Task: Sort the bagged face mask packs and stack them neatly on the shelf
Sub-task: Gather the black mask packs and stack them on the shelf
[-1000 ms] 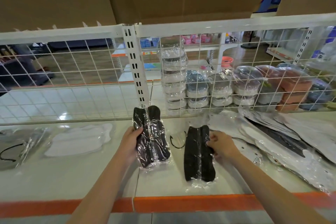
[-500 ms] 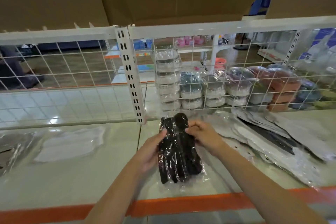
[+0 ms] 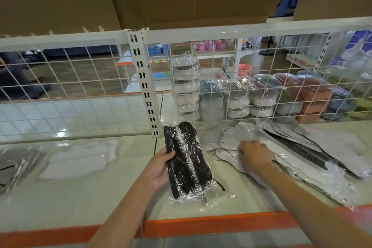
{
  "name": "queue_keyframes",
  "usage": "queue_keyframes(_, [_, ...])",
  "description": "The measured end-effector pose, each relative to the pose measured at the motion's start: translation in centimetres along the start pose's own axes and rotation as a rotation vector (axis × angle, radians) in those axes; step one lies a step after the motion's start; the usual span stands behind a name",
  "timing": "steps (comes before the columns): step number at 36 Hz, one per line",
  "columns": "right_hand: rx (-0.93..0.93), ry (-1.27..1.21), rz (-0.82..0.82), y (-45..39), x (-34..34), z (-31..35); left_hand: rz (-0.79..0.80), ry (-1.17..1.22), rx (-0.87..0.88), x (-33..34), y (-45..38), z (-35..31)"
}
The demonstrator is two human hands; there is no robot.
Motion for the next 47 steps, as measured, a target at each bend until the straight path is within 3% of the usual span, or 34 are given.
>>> queue_keyframes(3, [-0.06,0.045,-0.038,-0.3,0.1,0.6,0.023,0.008,-0.001,0.2,0.0,0.2])
queue_keyframes(7, [-0.022,-0.061,0.037,-1.1,0.4,-0.2,0.048,0.03,-0.005,0.4,0.0,0.3])
queue_keyframes(10, [-0.111,-0.002,-0.018,-1.4,-0.6,0.4,0.033,0.043,-0.008,0.3,0.0,0.2])
queue_keyframes(12, [-0.172,-0.092,0.037,-1.4,-0.9,1.3,0.015,0.035,-0.005,0.2,0.0,0.2])
queue_keyframes(14, [-0.203,-0.428,0.159,-0.9,-1.7,2.4,-0.009,0.024,-0.003,-0.1,0.0,0.2])
queue_keyframes(18, [-0.067,-1.398,0.462,0.6,-4.0,4.3,-0.038,0.024,-0.01,-0.3,-0.4,0.6])
queue_keyframes(22, [-0.065,-1.549,0.527,1.4,-4.6,6.8,0.036,0.061,-0.046,1.1,-0.6,1.1])
queue_keyframes(24, [-0.107,-1.513,0.514,1.5,-4.0,8.0,0.127,-0.001,-0.063,2.4,-0.3,1.5])
queue_keyframes(27, [-0.096,-1.369,0.405,0.3,-2.7,8.0,0.107,-0.179,-0.037,2.7,-0.1,1.8])
queue_keyframes(28, [-0.08,-1.231,0.329,-0.4,-2.4,7.2,0.068,-0.212,-0.023,2.4,-0.1,1.7])
queue_keyframes(31, [-0.032,-0.489,0.083,-2.5,-1.0,3.5,-0.033,-0.142,-0.022,1.0,0.0,1.6])
queue_keyframes(33, [0.041,-0.224,0.125,-3.1,1.1,0.8,-0.059,-0.086,-0.023,0.0,-0.1,1.4])
queue_keyframes(35, [0.039,-0.104,0.158,-2.8,2.1,-0.3,-0.085,-0.089,-0.015,-0.8,-0.1,1.0])
queue_keyframes(39, [-0.112,0.031,0.05,-2.3,0.8,0.7,-0.106,-0.109,0.016,-0.8,0.3,0.2])
queue_keyframes(43, [-0.3,-0.328,0.175,-1.1,-1.9,2.8,-0.113,-0.103,0.005,-0.4,0.4,0.1])
queue_keyframes(47, [-0.238,-1.207,0.446,1.1,-5.7,4.4,-0.105,-0.026,0.006,-0.2,0.2,0.4])
Point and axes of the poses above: each hand's wrist, its own y-axis away from the middle knuckle, its own x-axis out of the palm, z = x × y, the point moved 7 cm from there along -y, towards the middle knuckle, and after that the axes turned 5 degrees about x, right-handed, at the moved point
